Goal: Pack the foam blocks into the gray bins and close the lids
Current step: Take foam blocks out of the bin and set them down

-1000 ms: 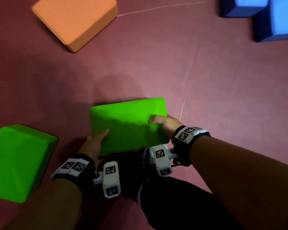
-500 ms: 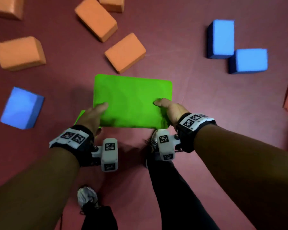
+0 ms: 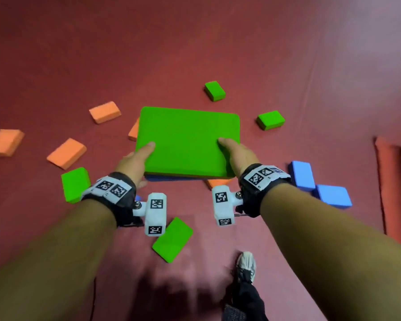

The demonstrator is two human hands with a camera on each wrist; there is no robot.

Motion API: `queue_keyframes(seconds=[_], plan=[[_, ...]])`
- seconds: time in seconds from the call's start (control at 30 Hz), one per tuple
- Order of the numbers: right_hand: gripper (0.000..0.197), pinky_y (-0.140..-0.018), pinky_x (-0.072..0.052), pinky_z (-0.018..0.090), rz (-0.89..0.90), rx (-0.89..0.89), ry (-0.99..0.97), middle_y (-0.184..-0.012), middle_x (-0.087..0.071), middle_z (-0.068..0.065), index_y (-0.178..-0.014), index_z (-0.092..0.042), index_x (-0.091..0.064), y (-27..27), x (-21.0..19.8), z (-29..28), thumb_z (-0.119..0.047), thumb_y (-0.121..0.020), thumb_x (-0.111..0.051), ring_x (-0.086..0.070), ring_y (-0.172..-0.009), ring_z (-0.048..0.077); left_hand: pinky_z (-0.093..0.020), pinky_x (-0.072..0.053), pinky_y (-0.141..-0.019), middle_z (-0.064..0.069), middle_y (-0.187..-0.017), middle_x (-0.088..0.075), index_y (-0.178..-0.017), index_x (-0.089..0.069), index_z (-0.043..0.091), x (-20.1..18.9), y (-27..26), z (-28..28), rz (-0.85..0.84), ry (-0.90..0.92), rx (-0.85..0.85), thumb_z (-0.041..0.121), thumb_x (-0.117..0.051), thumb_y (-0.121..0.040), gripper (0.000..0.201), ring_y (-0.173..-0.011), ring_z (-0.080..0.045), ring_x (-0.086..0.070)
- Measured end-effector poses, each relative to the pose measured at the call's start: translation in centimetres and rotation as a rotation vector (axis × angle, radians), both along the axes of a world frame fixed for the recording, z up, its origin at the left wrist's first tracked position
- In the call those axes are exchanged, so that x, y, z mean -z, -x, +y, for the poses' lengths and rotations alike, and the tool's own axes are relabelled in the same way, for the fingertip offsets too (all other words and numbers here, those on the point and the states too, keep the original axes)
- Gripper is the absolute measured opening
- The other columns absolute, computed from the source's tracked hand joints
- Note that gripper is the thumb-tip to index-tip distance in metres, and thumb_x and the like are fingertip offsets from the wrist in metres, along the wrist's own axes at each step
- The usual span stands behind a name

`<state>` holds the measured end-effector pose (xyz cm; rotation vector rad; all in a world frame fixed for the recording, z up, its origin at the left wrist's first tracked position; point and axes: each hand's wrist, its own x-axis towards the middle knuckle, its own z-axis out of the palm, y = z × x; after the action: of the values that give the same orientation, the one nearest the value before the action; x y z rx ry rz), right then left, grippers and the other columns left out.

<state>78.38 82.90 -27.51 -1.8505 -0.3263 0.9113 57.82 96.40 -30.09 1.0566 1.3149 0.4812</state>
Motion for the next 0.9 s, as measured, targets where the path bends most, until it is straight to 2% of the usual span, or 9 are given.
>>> queue_keyframes(seconds=[0.1,0.2,0.37,0.43,0.53,0.63,0.7,0.8,0.9], plan=[[0.044,-0.078,-0.054,0.032,0.0,-0.145,-0.041,-0.102,-0.07,0.002,-0.105,-0.019,-0.064,7.3,-5.1,2.2,-0.054,-0.079,-0.066,-0.068,-0.085,0.02,-0.049,-0.053,-0.088,0.003,-0.131,-0.059,-0.131,-0.055,0.03,-5.9,8.7,1.4,0.017,-0.089,-0.115,0.077,-0.07,-0.039,0.105,-0.114,-0.025,-0.058],[0.05,-0.066,-0.041,0.025,-0.077,-0.325,-0.068,-0.108,-0.064,-0.001,-0.116,-0.015,-0.061,14.5,-9.7,4.2,-0.055,-0.087,-0.058,-0.06,-0.091,0.02,-0.042,-0.056,-0.077,0.0,-0.127,-0.061,-0.126,-0.059,0.028,-10.9,17.4,1.1,0.011,-0.161,-0.256,0.077,-0.07,-0.041,0.099,-0.111,-0.027,-0.061],[0.071,-0.084,-0.034,0.029,-0.219,-0.61,-0.127,-0.134,-0.056,0.009,-0.132,-0.015,-0.057,24.9,-13.4,6.1,-0.066,-0.082,-0.052,-0.056,-0.109,0.026,-0.033,-0.049,-0.071,0.0,-0.092,-0.069,-0.089,-0.067,0.022,-16.6,29.2,-4.2,0.025,-0.354,-0.45,0.056,-0.068,-0.077,0.036,-0.08,-0.021,-0.063],[0.066,-0.086,-0.032,0.028,-0.246,-0.71,-0.17,-0.136,-0.054,0.009,-0.135,-0.016,-0.055,29.2,-14.5,6.4,-0.062,-0.087,-0.052,-0.053,-0.119,0.027,-0.037,-0.051,-0.079,0.002,-0.088,-0.071,-0.082,-0.068,0.021,-18.0,33.9,-7.2,0.036,-0.402,-0.525,0.053,-0.069,-0.076,0.033,-0.075,-0.018,-0.064],[0.058,-0.082,-0.033,0.026,-0.261,-0.926,-0.233,-0.132,-0.057,0.01,-0.133,-0.017,-0.055,37.8,-16.7,5.3,-0.056,-0.091,-0.05,-0.055,-0.115,0.027,-0.044,-0.051,-0.09,0.0,-0.088,-0.074,-0.082,-0.071,0.02,-19.6,42.1,-13.8,0.079,-0.413,-0.731,0.063,-0.071,-0.058,0.049,-0.084,-0.025,-0.068],[0.048,-0.068,-0.027,0.022,-0.241,-1.12,-0.313,-0.111,-0.055,0.005,-0.128,-0.015,-0.057,46.5,-18.0,1.8,-0.049,-0.096,-0.047,-0.049,-0.094,0.02,-0.045,-0.05,-0.094,0.003,-0.092,-0.074,-0.084,-0.071,0.025,-21.0,49.6,-22.0,0.144,-0.408,-0.912,0.068,-0.068,-0.052,0.054,-0.091,-0.023,-0.067],[0.043,-0.071,-0.027,0.022,-0.235,-1.224,-0.328,-0.108,-0.052,0.004,-0.122,-0.016,-0.056,51.9,-18.4,-1.4,-0.049,-0.096,-0.047,-0.046,-0.091,0.018,-0.047,-0.049,-0.098,0.003,-0.098,-0.074,-0.09,-0.07,0.024,-21.6,53.7,-27.5,0.184,-0.411,-1.005,0.068,-0.069,-0.051,0.059,-0.094,-0.021,-0.067],[0.053,-0.078,-0.028,0.025,-0.213,-1.368,-0.342,-0.113,-0.055,0.004,-0.128,-0.016,-0.057,60.3,-18.4,-6.7,-0.055,-0.094,-0.047,-0.047,-0.093,0.017,-0.047,-0.048,-0.099,-0.002,-0.102,-0.071,-0.082,-0.066,0.022,-22.3,59.3,-36.0,0.252,-0.436,-1.134,0.054,-0.07,-0.071,0.034,-0.095,-0.022,-0.065],[0.052,-0.078,-0.033,0.026,-0.165,-1.515,-0.365,-0.112,-0.063,0.005,-0.123,-0.013,-0.062,68.6,-18.7,-13.5,-0.053,-0.092,-0.053,-0.055,-0.093,0.02,-0.049,-0.047,-0.1,-0.007,-0.11,-0.07,-0.081,-0.067,0.023,-22.1,65.4,-45.2,0.307,-0.416,-1.299,0.067,-0.068,-0.055,0.051,-0.106,-0.027,-0.064]])
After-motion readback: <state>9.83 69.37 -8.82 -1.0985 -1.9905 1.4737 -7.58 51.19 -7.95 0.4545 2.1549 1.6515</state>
